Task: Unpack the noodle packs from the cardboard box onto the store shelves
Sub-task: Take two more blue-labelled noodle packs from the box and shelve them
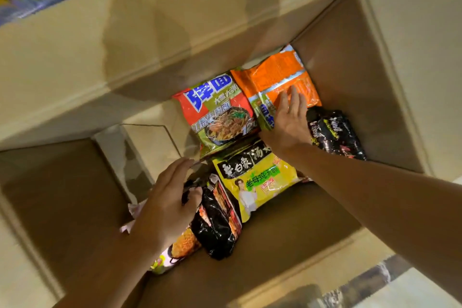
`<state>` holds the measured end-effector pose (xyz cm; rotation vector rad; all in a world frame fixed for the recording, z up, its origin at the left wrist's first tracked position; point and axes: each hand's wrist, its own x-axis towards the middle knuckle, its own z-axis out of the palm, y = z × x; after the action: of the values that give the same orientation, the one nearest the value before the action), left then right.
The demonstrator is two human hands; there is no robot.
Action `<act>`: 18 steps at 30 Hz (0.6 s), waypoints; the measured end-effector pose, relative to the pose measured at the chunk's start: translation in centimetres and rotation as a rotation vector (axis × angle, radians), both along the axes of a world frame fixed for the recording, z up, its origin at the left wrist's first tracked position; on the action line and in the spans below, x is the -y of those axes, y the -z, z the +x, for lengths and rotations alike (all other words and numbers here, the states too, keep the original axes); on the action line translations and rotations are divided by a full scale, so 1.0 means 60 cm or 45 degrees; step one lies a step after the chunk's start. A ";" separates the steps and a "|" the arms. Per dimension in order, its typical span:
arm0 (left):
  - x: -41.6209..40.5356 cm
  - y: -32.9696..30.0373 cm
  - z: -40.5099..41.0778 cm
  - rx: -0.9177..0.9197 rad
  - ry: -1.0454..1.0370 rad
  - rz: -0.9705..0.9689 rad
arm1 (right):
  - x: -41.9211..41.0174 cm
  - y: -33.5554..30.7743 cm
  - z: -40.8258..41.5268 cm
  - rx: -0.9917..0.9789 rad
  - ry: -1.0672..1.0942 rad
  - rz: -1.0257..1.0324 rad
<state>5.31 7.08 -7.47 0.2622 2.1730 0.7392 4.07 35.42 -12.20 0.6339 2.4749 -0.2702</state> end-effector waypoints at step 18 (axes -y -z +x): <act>-0.019 -0.041 -0.031 0.063 0.122 -0.070 | -0.083 -0.104 0.007 -0.537 0.256 -0.440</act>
<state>3.47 8.25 -5.04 0.3144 2.1150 0.6252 4.51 40.41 -5.99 0.7330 2.6577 -0.9739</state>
